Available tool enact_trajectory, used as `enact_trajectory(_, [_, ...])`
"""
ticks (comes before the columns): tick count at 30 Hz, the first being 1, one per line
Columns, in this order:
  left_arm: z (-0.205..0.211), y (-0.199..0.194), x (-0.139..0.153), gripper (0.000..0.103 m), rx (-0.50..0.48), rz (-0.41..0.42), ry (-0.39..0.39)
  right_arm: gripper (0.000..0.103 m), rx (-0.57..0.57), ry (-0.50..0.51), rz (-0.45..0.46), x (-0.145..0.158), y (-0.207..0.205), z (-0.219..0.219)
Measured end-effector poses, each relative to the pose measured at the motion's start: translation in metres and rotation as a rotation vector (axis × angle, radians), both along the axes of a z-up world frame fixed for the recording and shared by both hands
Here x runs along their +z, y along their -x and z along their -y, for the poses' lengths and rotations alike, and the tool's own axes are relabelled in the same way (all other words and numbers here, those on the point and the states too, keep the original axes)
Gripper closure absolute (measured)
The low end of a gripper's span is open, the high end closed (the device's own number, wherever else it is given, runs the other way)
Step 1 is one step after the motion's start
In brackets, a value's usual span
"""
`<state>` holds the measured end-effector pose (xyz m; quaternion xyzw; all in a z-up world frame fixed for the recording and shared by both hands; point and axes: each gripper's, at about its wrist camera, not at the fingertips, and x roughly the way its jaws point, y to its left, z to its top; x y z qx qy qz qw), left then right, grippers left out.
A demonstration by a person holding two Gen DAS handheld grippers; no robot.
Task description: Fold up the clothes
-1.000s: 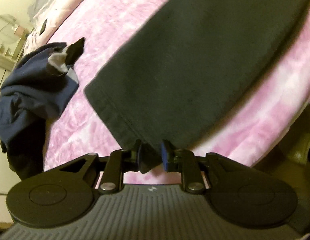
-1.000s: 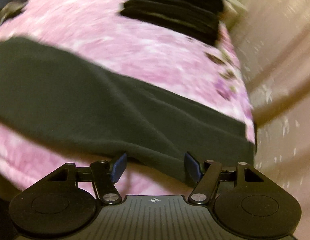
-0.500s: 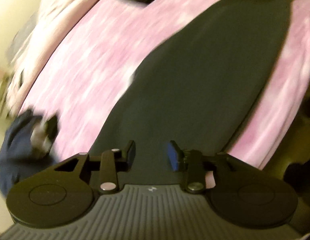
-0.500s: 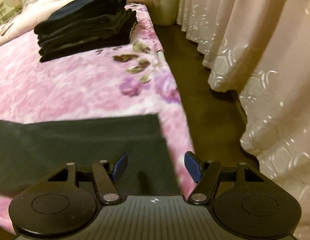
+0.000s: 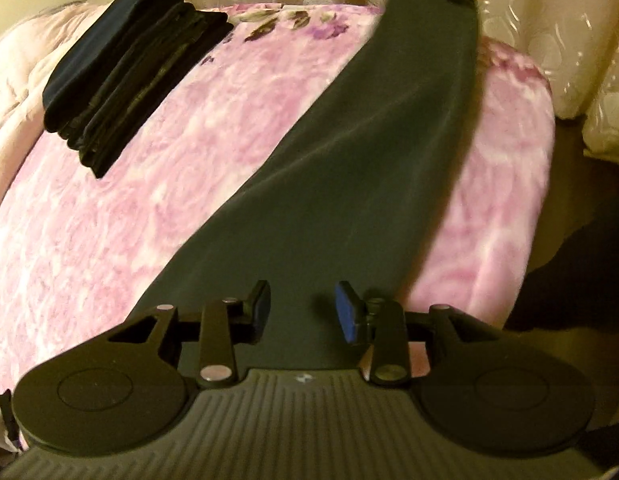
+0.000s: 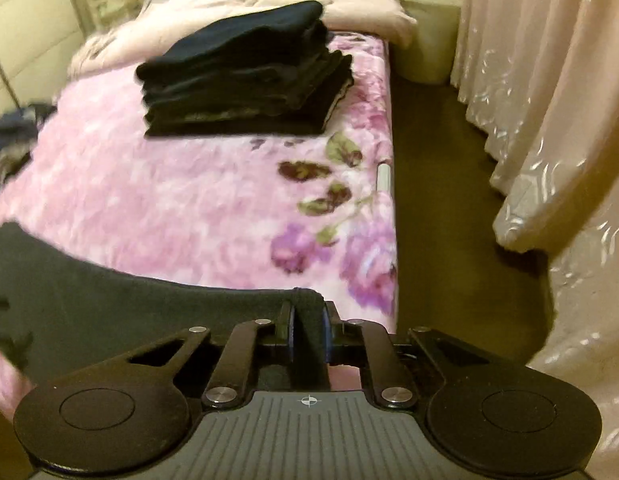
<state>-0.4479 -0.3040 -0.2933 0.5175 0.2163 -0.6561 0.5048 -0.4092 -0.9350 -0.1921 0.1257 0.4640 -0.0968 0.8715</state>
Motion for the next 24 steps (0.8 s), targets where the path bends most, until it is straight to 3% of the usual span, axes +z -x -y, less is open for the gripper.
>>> enact_trajectory(2, [0.007,0.006,-0.007,0.071,-0.001,-0.002,-0.021,0.088,0.027,-0.006,-0.076,-0.020,-0.007,0.005])
enact_trajectory(4, [0.008,0.005,-0.010,0.071,-0.014,0.015,-0.033,0.072,0.029,-0.003,-0.091,-0.027,-0.004,0.007])
enact_trajectory(5, [0.008,0.004,-0.011,0.071,-0.011,0.023,-0.038,0.053,0.018,-0.003,-0.087,-0.027,-0.001,0.009])
enact_trajectory(6, [0.009,0.001,-0.010,0.071,0.000,0.026,-0.044,0.044,0.001,-0.004,-0.079,-0.027,0.003,0.009])
enact_trajectory(13, [0.010,-0.032,-0.034,0.069,0.135,0.041,-0.153,0.044,-0.085,0.027,-0.124,-0.025,0.022,0.006])
enact_trajectory(16, [0.003,-0.037,-0.033,0.068,0.144,0.046,-0.148,0.044,-0.131,0.036,-0.103,-0.013,0.031,0.000])
enact_trajectory(22, [-0.015,-0.041,-0.016,0.068,0.155,0.068,-0.085,0.044,-0.284,-0.209,-0.035,-0.002,0.053,-0.032])
enact_trajectory(24, [-0.015,-0.033,-0.005,0.068,0.140,0.024,-0.038,0.044,-0.360,-0.280,-0.044,-0.010,0.063,-0.041])
